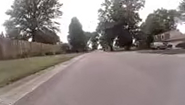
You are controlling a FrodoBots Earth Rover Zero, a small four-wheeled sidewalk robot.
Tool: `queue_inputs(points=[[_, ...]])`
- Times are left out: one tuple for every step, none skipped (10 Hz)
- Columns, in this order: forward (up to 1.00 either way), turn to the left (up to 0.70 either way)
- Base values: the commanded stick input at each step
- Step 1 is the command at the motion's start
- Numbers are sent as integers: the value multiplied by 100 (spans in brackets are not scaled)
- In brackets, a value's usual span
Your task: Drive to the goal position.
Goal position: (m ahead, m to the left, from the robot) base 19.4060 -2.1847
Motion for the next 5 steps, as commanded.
queue_inputs(points=[[70,0],[70,0],[70,0],[70,0],[70,0]])
